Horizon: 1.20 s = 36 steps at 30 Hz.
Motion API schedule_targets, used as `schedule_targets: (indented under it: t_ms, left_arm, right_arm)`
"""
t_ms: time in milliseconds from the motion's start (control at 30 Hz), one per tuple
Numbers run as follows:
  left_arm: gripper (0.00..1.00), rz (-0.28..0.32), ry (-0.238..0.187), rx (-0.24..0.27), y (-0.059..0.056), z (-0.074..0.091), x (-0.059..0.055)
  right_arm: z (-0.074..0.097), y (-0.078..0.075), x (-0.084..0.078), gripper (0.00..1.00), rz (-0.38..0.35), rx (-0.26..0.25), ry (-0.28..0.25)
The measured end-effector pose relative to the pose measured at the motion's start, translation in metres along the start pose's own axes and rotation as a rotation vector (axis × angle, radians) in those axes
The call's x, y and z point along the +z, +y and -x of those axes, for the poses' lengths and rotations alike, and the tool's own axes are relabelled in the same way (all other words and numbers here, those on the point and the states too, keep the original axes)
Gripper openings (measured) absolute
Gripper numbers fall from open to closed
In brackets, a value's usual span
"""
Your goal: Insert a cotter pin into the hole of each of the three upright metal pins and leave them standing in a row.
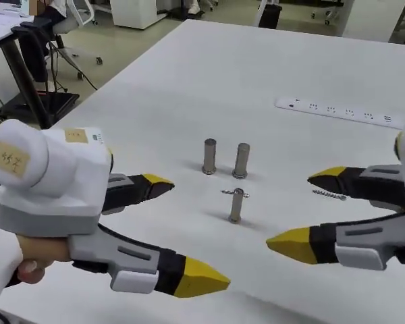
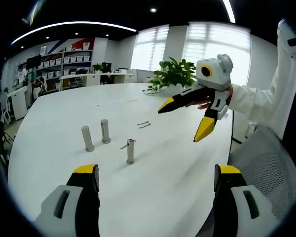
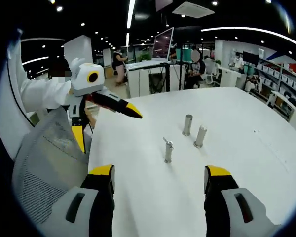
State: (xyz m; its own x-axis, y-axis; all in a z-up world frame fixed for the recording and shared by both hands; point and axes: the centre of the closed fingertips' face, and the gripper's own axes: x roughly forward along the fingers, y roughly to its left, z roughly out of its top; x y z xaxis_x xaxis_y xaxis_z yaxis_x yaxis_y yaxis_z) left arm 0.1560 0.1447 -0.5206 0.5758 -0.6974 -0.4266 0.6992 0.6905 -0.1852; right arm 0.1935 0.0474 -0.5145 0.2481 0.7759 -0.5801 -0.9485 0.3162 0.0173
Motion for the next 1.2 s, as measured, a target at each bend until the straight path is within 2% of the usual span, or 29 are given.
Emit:
schedule_targets:
  t_ms: [133, 233, 500, 633, 867, 933, 967, 1067, 1200]
  left_arm:
    - [0.96, 0.006, -0.005, 0.006, 0.001, 0.001, 0.001]
    - [0.96, 0.007, 0.000, 0.009, 0.002, 0.001, 0.000]
    - [0.95, 0.016, -0.005, 0.007, 0.005, -0.002, 0.001]
    - [0.94, 0.037, -0.042, 0.008, 0.014, -0.002, 0.011]
    - [0.89, 0.043, -0.089, 0.050, 0.040, -0.004, 0.029]
    - [0.88, 0.043, -0.100, 0.079, 0.052, -0.006, 0.035]
    - [0.86, 0.025, -0.114, 0.102, 0.061, -0.008, 0.040]
    - [0.78, 0.011, -0.120, 0.133, 0.074, -0.010, 0.045]
    - [0.67, 0.003, -0.141, 0.187, 0.098, -0.016, 0.056]
  right_arm:
    - [0.010, -0.003, -0.013, 0.85, -0.075, -0.048, -0.005]
    - [0.016, -0.006, -0.024, 0.87, -0.126, -0.083, -0.005]
    - [0.027, -0.001, -0.029, 0.94, -0.176, -0.097, -0.028]
    - [0.031, 0.002, -0.030, 0.98, -0.187, -0.111, -0.032]
    - [0.037, -0.003, -0.032, 0.98, -0.194, -0.141, -0.038]
    - [0.039, -0.003, -0.032, 0.98, -0.205, -0.150, -0.041]
    - [0.040, -0.002, -0.032, 0.98, -0.208, -0.153, -0.044]
    - [0.042, -0.004, -0.033, 0.98, -0.219, -0.170, -0.050]
    - [0.044, -0.004, -0.036, 0.98, -0.227, -0.178, -0.049]
